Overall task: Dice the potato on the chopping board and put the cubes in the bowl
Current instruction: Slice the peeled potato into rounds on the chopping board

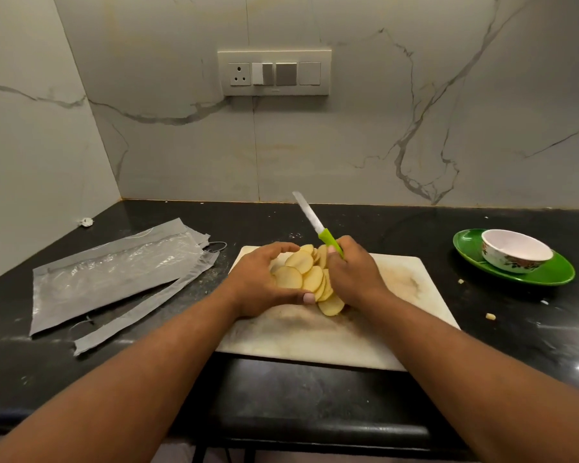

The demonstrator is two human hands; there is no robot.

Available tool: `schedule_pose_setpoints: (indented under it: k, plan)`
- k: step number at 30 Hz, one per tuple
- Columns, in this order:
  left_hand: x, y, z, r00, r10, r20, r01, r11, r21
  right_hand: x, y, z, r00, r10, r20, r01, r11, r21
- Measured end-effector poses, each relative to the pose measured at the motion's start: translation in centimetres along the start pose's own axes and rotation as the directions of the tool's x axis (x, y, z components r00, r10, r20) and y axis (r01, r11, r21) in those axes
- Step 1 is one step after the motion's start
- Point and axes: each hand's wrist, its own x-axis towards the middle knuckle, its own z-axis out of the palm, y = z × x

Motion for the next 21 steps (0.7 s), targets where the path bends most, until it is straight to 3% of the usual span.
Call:
schedule_pose_setpoints:
  k: [7, 12, 21]
  plan:
    - [0.4, -1.9, -2.0, 0.999, 0.025, -0.035, -0.027, 0.999, -0.043, 1.1, -3.5, 4.4, 0.989, -0.135, 0.060, 0.128, 0.985, 0.112]
    - [0.8, -2.5, -2.2, 0.999, 0.032, -0.023, -0.030, 0.995, 0.096, 1.8, -4.7, 6.3, 0.985, -0.159, 0.067, 0.140, 0.964, 0.226]
    - [0.9, -3.8, -2.9, 0.992, 0.073, -0.105, -0.065, 0.994, 0.085, 2.4, -5.4, 8.0, 0.950, -0.265, 0.168, 0.178, 0.896, 0.406]
